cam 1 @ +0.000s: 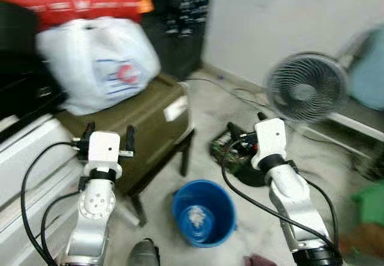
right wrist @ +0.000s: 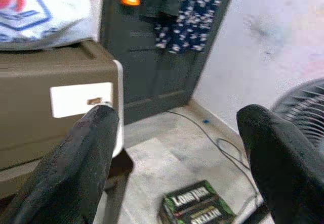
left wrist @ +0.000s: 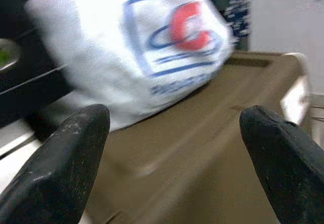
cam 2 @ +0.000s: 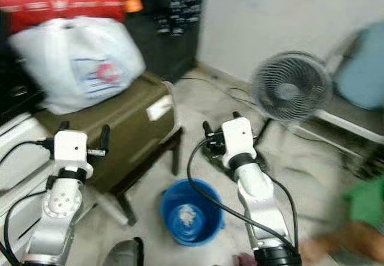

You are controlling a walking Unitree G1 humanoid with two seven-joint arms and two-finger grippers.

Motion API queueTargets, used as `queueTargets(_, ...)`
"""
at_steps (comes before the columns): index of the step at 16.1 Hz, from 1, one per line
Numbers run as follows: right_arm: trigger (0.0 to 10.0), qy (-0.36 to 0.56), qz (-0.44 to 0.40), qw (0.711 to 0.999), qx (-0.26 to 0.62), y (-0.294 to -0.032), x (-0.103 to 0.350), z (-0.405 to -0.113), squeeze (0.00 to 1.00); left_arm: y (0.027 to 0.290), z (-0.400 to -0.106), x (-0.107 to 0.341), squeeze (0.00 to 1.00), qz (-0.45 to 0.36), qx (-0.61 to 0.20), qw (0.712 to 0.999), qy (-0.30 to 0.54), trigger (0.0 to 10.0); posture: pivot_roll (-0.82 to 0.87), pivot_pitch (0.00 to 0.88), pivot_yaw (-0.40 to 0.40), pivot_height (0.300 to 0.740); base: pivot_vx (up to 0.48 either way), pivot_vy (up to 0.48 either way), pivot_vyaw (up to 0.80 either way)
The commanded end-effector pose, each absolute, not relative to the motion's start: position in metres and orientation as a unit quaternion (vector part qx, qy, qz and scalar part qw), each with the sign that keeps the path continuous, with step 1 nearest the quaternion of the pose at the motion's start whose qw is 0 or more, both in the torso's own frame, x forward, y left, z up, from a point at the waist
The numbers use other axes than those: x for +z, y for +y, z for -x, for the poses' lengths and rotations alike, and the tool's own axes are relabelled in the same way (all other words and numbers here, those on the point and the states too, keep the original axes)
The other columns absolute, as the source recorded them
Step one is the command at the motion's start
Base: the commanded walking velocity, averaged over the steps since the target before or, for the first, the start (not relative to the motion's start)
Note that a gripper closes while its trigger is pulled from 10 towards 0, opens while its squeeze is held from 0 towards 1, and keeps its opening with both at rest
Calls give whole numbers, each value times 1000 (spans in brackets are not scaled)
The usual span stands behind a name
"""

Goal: Clean up the room

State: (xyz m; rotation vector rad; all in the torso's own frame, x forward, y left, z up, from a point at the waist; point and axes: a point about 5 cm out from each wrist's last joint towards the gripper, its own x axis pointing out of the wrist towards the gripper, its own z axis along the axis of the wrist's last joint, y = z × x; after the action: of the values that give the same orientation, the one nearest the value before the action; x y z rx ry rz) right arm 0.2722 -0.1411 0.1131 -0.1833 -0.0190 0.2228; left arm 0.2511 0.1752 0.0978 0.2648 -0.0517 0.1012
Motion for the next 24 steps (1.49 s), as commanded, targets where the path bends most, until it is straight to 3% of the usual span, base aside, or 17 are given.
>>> queueTargets(1, 10000, -9, 94, 989, 111, -143, 113, -271, 0, 178, -249, 95, 0, -133, 65, 989, -18, 10000, -42, 0, -61, 740, 0, 0, 800)
queueTargets(8, 10000, -22, 102, 988, 111, -144, 117, -277, 0, 162, -249, 94, 0, -116, 24, 993, -24, 10000, -62, 0, -54, 740, 0, 0, 800)
queueTargets(18, 10000, -18, 91, 989, 115, -143, 114, -272, 0, 170, -235, 101, 0, -143, 40, 988, -37, 10000, -58, 0, -50, 740, 0, 0, 800)
queueTargets(24, 10000, -17, 76, 991, 104, -139, 110, -269, 0, 169, -240, 101, 0, -153, 11, 988, -34, 10000, -58, 0, -9, 740, 0, 0, 800)
